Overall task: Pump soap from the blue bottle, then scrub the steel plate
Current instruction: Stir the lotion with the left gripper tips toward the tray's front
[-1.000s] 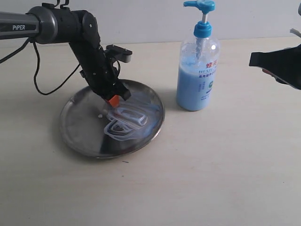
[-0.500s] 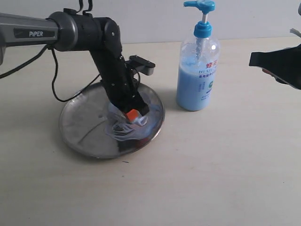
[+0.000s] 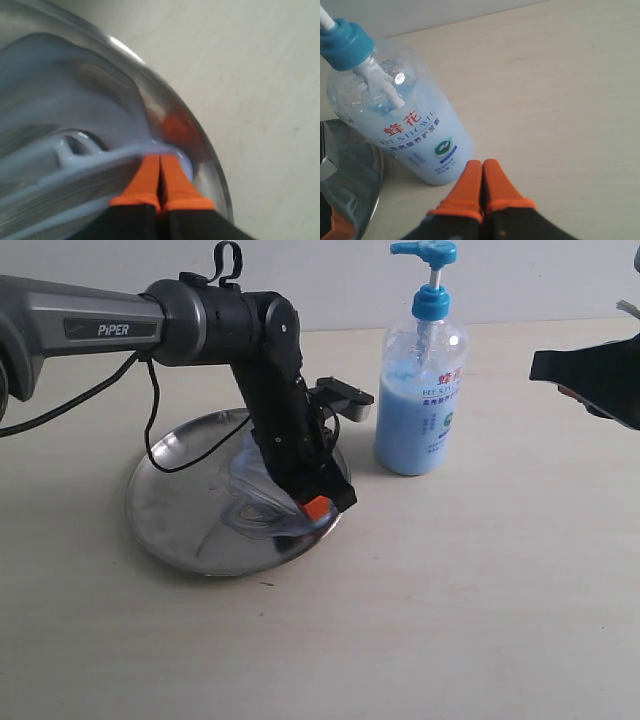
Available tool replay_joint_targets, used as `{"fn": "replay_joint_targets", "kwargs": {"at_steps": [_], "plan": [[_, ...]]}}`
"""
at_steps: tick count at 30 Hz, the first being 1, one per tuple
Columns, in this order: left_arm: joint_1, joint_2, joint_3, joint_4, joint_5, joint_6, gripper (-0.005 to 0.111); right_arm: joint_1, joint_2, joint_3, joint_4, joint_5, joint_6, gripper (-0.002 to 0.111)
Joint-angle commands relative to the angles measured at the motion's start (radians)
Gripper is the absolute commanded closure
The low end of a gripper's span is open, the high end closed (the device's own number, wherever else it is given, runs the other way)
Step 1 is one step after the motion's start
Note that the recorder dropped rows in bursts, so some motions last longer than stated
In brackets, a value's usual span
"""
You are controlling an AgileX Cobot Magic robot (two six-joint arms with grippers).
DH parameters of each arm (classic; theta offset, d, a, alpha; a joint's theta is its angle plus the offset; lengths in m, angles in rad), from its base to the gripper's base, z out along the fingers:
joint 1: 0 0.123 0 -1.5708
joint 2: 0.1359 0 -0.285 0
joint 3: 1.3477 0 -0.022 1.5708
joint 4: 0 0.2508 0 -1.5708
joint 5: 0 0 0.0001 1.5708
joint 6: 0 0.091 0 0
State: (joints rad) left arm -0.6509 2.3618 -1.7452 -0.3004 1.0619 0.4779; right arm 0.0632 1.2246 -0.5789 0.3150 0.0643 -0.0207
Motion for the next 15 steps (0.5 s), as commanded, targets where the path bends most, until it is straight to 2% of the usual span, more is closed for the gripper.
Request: {"fn": "replay_joint_targets", "kwargs": {"at_steps": [1,8,13,15], "plan": [[0.006,0.055,0.040,0.071,0.034,-0.014,0.107,-0.004,-0.002,0.004,0.000,-0.007,0.000,0.108],[0.040,0.031,0.131,0.110,-0.004,-0.016,0.107,-0.004,-0.002,0.004,0.000,-0.009,0.000,0.108],[0.114,0.004,0.183,0.115,-0.038,-0.018,0.107,-0.004,-0.002,0.004,0.000,-0.009,0.000,0.108],[0.162,-0.002,0.187,0.116,-0.048,-0.022,0.107,-0.004,-0.002,0.004,0.000,-0.009,0.000,0.108]]}}
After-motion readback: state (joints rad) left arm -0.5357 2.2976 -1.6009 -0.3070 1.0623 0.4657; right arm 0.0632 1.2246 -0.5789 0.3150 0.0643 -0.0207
